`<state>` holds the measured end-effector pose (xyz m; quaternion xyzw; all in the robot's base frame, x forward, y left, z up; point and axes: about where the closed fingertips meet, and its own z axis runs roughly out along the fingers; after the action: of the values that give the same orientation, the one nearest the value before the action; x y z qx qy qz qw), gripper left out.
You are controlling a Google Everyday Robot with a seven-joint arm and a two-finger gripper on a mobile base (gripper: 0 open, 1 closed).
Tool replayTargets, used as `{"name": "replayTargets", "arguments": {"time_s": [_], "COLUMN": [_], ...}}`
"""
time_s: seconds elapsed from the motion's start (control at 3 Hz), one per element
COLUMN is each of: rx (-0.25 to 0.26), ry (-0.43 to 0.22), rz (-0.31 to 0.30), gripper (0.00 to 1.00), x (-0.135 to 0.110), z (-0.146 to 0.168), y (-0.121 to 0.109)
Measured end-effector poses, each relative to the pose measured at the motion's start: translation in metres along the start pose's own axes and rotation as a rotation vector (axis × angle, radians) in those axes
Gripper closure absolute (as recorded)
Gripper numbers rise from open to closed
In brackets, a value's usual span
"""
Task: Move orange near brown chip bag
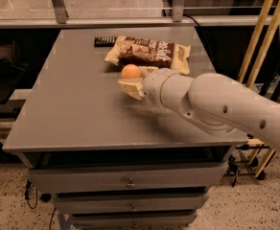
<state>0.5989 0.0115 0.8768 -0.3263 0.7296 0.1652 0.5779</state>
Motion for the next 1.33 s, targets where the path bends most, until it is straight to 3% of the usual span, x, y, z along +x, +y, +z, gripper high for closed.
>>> {"name": "replayTargets", "arguments": {"time_s": [0.33, 0.67, 1.0, 1.33], "rx": [0.009, 0.088, 0.200, 0.281], "ry": [0.002, 0.022, 0.050, 0.076], "rz": [0.000, 0.004, 0.004, 0.028], "gripper": [1.00, 1.00, 1.00, 1.00], "x": [0.000, 0.004, 0.011, 0.026], "z": [0.000, -0.001, -0.009, -0.013], "y": [-0.001, -0.017, -0.044, -0.071]}}
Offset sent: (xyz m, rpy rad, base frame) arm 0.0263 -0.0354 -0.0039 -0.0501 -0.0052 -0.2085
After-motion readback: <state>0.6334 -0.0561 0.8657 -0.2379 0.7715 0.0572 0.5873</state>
